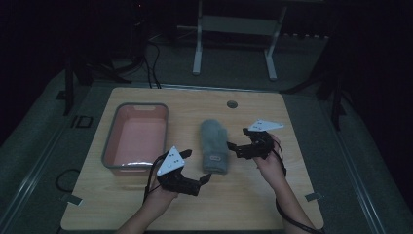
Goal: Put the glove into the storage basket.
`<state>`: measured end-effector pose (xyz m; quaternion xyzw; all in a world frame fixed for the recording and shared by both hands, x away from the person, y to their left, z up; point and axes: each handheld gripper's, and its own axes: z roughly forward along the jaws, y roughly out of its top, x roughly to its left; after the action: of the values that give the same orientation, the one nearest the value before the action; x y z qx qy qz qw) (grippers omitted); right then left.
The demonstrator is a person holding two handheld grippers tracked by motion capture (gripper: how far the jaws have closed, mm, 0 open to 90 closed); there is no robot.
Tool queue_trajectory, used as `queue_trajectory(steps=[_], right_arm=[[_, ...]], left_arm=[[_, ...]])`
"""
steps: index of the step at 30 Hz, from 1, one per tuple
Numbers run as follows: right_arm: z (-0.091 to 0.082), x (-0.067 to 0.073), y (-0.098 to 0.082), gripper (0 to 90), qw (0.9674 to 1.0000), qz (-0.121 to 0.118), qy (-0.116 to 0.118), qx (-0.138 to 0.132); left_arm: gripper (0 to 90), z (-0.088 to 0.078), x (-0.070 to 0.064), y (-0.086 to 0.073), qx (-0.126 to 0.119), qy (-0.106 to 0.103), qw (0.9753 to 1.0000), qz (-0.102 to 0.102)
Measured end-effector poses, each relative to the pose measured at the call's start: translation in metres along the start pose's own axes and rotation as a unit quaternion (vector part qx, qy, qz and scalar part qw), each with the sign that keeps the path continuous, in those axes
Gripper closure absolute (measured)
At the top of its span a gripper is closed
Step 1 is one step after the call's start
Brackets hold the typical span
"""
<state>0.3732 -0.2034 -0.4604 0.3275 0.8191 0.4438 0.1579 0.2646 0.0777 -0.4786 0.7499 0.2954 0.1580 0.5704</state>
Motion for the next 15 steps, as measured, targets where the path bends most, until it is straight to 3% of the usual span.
queue_trajectory(steps=[1,3,7,11,14,15], right_arm=[[0.001,-0.001,0.001,11.7,0.9999,0.004,0.013,0.002],[0.004,-0.001,0.002,12.5,0.9999,0.005,0.007,0.011],[0.011,-0.003,0.003,13.5,0.9996,0.017,0.019,0.016],[0.02,-0.007,0.003,13.7,0.9993,0.029,0.013,0.019],[0.029,-0.009,0.003,13.2,0.9991,0.031,0.011,0.027],[0.033,-0.009,0.002,12.9,0.999,0.03,0.015,0.029]], left_arm=[[0.1,0.002,0.001,0.001,0.004,0.001,1.0,-0.002],[0.1,0.008,0.007,0.005,0.01,0.003,0.9999,-0.014],[0.1,0.022,0.02,0.008,0.01,0.015,0.9992,-0.037],[0.1,0.041,0.035,0.01,0.023,0.044,0.997,-0.06],[0.1,0.054,0.044,0.01,0.029,0.072,0.9955,-0.054],[0.1,0.058,0.049,0.009,0.036,0.078,0.9943,-0.063]])
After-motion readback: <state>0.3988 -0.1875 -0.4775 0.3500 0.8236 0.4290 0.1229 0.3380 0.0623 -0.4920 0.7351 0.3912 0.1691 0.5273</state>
